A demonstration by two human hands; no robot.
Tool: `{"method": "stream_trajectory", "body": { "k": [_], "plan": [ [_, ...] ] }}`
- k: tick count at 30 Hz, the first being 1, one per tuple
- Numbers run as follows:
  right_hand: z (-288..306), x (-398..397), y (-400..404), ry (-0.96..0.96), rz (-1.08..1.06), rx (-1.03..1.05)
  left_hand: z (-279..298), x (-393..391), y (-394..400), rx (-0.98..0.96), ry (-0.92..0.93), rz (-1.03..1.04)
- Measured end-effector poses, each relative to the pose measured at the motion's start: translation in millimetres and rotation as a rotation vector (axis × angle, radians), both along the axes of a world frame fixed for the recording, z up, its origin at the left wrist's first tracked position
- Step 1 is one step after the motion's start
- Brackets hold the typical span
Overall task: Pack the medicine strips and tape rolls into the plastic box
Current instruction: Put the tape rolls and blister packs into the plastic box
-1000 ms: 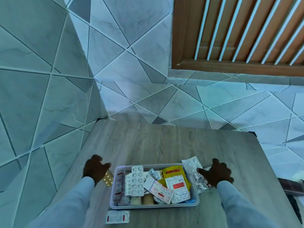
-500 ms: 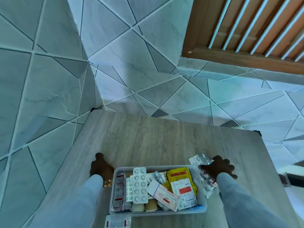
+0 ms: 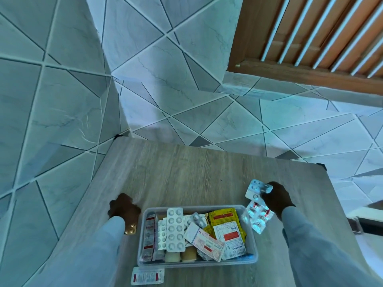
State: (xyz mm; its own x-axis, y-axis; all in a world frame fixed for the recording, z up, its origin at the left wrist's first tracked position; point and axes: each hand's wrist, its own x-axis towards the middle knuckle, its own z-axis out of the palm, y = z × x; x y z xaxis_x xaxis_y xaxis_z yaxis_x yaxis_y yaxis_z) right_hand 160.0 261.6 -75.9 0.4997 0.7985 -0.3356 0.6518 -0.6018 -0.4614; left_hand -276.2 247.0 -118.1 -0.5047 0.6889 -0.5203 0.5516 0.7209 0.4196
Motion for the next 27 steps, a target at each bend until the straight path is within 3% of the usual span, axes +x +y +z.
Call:
{"method": "stream_trajectory", "body": {
  "k": [5,9,12,16,19,22,27],
  "plan": [
    [46,-2,-1,0.083,-0.077,0.284,8,-17,6,0.111,-0.067,0.153],
    [79,-5,-1,0.265,-0.161,0.437,63,-11,16,0.301,-0.208,0.105],
    [105,-24,-13,0.466,-0.169,0.509,105,13,19,0.396,-0.307,-0.046],
    [97,-70,-51,0.764,-0.101,0.427,131,63,-4,0.328,-0.423,-0.449],
    [67,-96,-79,0.786,-0.086,0.251,118,95,-25,0.331,-0.353,-0.695],
    [46,-109,-101,0.776,-0.150,0.208,97,115,-41,0.368,-0.212,-0.834],
    [35,-118,-128,0.635,-0.186,0.246,87,135,-58,0.445,-0.113,-0.839]
  ]
}}
